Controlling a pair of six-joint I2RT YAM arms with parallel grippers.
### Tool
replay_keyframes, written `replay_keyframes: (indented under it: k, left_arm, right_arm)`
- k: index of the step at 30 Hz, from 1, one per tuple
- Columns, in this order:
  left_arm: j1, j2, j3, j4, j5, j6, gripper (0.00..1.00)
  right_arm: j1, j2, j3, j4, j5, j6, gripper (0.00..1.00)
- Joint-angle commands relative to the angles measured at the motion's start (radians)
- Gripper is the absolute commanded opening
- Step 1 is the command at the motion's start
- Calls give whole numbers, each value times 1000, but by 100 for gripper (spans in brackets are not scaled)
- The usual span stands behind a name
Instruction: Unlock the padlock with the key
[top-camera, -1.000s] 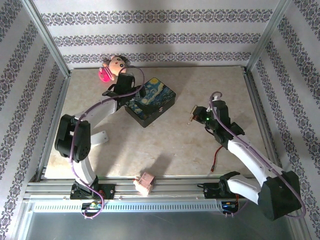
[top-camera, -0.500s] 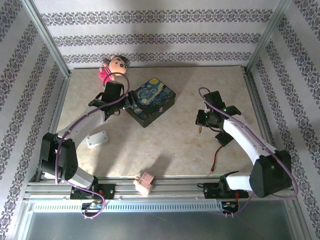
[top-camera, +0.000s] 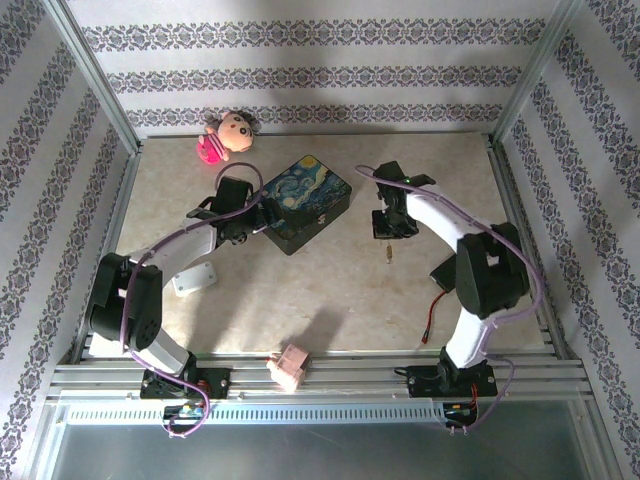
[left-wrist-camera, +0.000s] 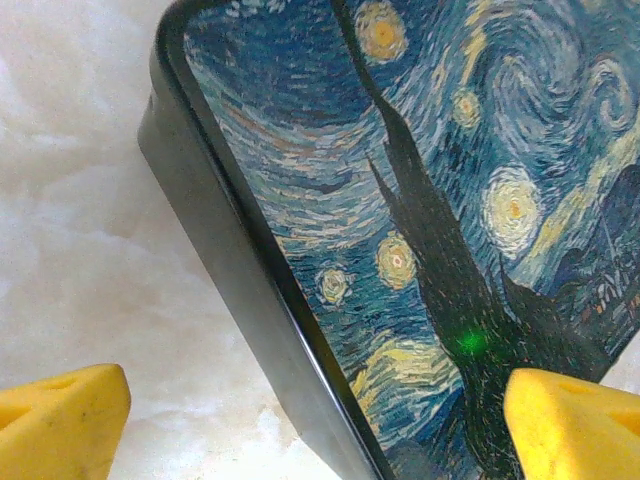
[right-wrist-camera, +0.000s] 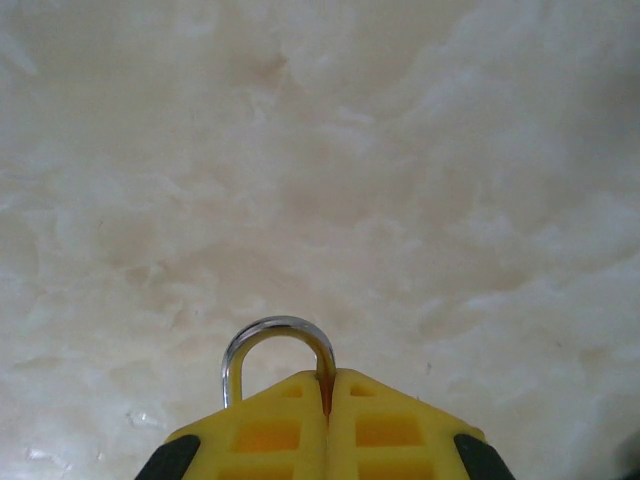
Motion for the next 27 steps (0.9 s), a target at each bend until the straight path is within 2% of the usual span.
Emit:
replay_keyframes:
  k: [1, 2, 9, 15, 24, 27]
  left_arm:
    - [7, 18, 5, 52, 23, -19, 93]
    - [6, 20, 8, 53, 22, -19, 93]
    - [7, 43, 32, 56, 14, -15, 91]
    - [7, 54, 42, 61, 10, -18, 89]
    - [8, 81, 72, 43, 1, -6, 85]
    - [7, 96, 85, 35, -9, 1, 79]
  right_arm:
    - [4, 78, 61, -56, 30, -38, 0]
    - [4, 96, 73, -54, 26, -38, 0]
    - [-10, 145, 118, -29, 1, -33, 21]
    - [-18, 138, 156, -9, -37, -36, 29]
    - [-30, 175, 292, 159, -251, 3, 53]
    - [-28, 229, 360, 207, -308, 15, 56]
